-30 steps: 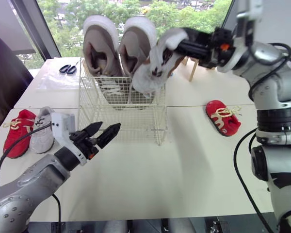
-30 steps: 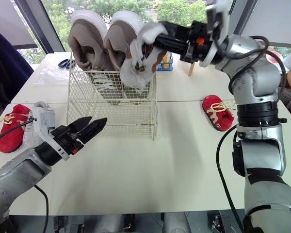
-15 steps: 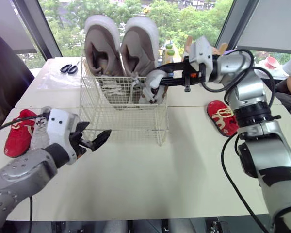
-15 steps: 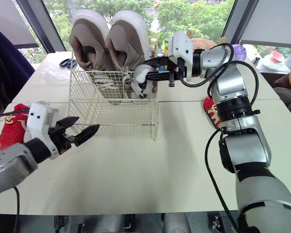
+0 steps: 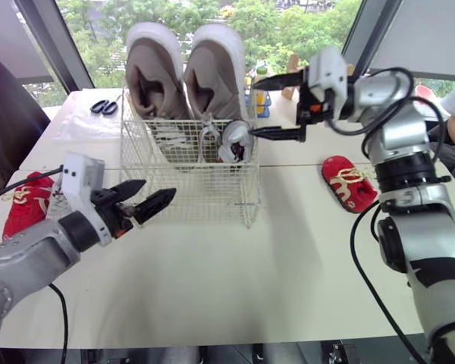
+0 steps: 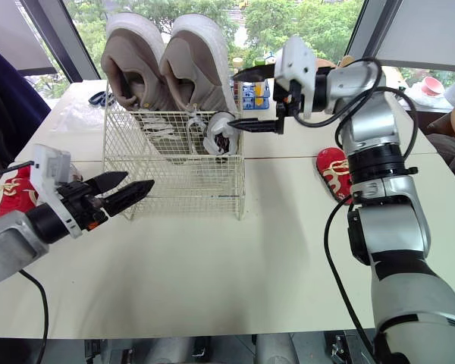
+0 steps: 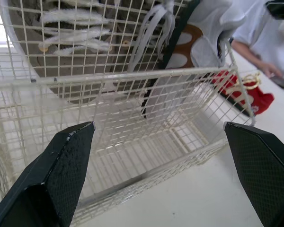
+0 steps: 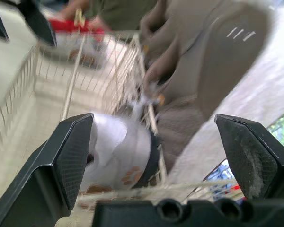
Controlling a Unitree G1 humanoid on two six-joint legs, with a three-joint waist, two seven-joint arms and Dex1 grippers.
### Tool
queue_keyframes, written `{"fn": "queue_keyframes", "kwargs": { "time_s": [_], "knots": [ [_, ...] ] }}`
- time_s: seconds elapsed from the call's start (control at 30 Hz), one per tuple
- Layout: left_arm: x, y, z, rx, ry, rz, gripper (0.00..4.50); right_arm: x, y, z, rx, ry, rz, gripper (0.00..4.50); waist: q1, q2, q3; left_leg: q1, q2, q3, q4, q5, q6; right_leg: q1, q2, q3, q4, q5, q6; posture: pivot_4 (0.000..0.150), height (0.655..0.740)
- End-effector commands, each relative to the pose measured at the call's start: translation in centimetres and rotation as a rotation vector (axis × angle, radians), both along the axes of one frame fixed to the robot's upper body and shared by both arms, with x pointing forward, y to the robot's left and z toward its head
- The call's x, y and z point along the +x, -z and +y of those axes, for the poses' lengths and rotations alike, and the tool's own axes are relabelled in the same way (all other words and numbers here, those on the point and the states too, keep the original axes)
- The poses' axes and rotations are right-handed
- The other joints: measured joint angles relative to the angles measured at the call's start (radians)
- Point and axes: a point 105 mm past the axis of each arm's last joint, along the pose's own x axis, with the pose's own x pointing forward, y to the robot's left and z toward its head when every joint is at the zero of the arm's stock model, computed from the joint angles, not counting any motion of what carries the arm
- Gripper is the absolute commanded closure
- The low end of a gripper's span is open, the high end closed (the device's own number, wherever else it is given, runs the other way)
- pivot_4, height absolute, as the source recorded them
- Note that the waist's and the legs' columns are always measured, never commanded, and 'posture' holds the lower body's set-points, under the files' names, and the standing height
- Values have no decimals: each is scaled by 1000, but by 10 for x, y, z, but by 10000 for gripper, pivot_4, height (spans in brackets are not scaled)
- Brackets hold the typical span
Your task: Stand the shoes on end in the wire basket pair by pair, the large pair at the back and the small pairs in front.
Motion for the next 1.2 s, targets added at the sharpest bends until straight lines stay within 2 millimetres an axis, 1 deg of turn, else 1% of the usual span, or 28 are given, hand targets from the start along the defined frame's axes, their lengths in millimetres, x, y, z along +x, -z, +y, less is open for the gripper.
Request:
{"fn": "queue_keyframes", "kwargs": {
  "time_s": [0.03, 0.1, 0.13, 0.17, 0.2, 0.27, 0.3, 0.33, 0.4, 0.43, 0.5, 0.53, 0.67, 0.73, 0.83, 0.97, 1.1, 1.17, 1.2],
  "knots": [
    [10, -34, 37, -12, -166, -114, 0, -37, -45, -17, 149, -59, 0, 590, 4, 0, 0, 0, 0, 0, 0, 0, 0, 0, 0, 0, 0, 0, 0, 1500, 7400],
    [25, -42, 71, -13, -344, -124, 0, -52, -52, -19, 182, -84, 51, 590, 6, 0, 0, 0, 0, -1, 0, 0, 0, 0, -1, -1, 0, 0, 0, 1500, 7400],
    [33, -42, 89, -9, -437, -117, 0, -61, -50, -16, 182, -123, 107, 590, 6, 0, 0, 0, 0, -2, 0, 0, 0, 1, -1, -1, 0, 0, 0, 1500, 7400],
    [40, -39, 104, -6, -513, -91, 0, -70, -44, -12, 161, -167, 165, 590, 4, 0, 0, 0, 0, -1, 0, 0, 0, 1, -1, -1, 0, 0, 0, 1500, 7400],
    [44, -37, 114, -1, -559, -73, 0, -77, -40, -9, 144, -196, 206, 590, 3, 0, 0, 1, 0, -2, 0, 0, 0, 2, -1, -1, 0, 0, 0, 1500, 7400],
    [58, -22, 139, 72, -662, 53, 0, -89, -18, 2, 52, -230, 271, 590, 0, -1, -1, 2, 0, -1, 0, 0, 0, 2, 0, -1, 0, 0, 0, 1500, 7400],
    [63, -17, 145, 85, -678, 110, 0, -94, -7, 6, -1, -235, 295, 590, 0, -1, -1, 2, 0, -1, 0, 0, 0, 2, 1, -1, 1, 0, 0, 1500, 7400],
    [67, -15, 148, 91, -684, 147, 0, -97, 1, 8, -35, -237, 311, 590, 0, -1, -1, 2, 0, -1, 0, 0, 0, 2, 2, -2, 1, 0, 1, 1500, 7400],
    [75, -6, 153, 182, -693, 225, 0, -101, 16, 12, -90, -241, 326, 590, 0, -1, 0, 1, -1, -1, 1, 0, 1, 2, 2, -2, 2, 2, 4, 1500, 7400],
    [79, -4, 155, 195, -696, 256, 0, -102, 21, 15, -101, -244, 333, 590, 1, -1, 0, 1, -1, 0, 1, 0, 1, 2, 2, -2, 1, 2, 4, 1500, 7400],
    [95, -7, 154, 207, -687, 282, 0, -103, 37, 22, -142, -239, 340, 590, 7, -4, 0, 1, -2, 0, 2, 0, 1, 2, 1, -2, 1, 2, 4, 1500, 7400],
    [101, -7, 152, 217, -678, 305, 0, -104, 41, 24, -148, -237, 341, 590, 10, -6, 0, 1, -2, -1, 3, 0, 1, 2, 2, -3, 1, 2, 4, 1500, 7400],
    [112, 2, 150, 272, -640, 431, 0, -103, 41, 25, -119, -214, 334, 590, 3, -7, 0, 1, -2, -1, 3, 0, 1, 3, 3, -2, 2, 2, 5, 1500, 7400],
    [116, 10, 149, 233, -618, 524, 0, -103, 43, 27, -107, -204, 335, 590, 2, -7, 0, 1, -3, -1, 3, 0, 1, 3, 3, -2, 2, 2, 5, 1500, 7400],
    [123, 21, 157, 241, -657, 613, 0, -103, 48, 32, -74, -185, 336, 590, -2, -7, 0, 1, -3, -1, 3, 0, 1, 2, 5, -2, 2, 2, 5, 1500, 7400],
    [129, 30, 161, 277, -675, 671, 0, -105, 50, 35, -35, -171, 345, 590, -1, -7, 0, 0, -2, 0, 3, 0, 1, 1, 6, -2, 2, 2, 5, 1500, 7400],
    [135, 48, 162, 304, -677, 713, 0, -103, 49, 36, 9, -144, 347, 590, 2, -7, 0, 0, -2, 0, 3, 0, 1, 2, 5, -2, 2, 2, 5, 1500, 7400],
    [140, 56, 162, 336, -672, 705, 5421, -101, 49, 36, 22, -125, 341, 0, 3, -8, 0, 0, -2, 0, 4, 0, 1, 2, 5, -2, 2, 2, 5, 1500, 7400],
    [141, 60, 161, 339, -669, 705, 9679, -100, 49, 36, 27, -120, 339, 0, 2, -8, 0, 0, -2, 0, 4, 0, 1, 2, 5, -2, 2, 2, 5, 1500, 7400]
  ]
}}
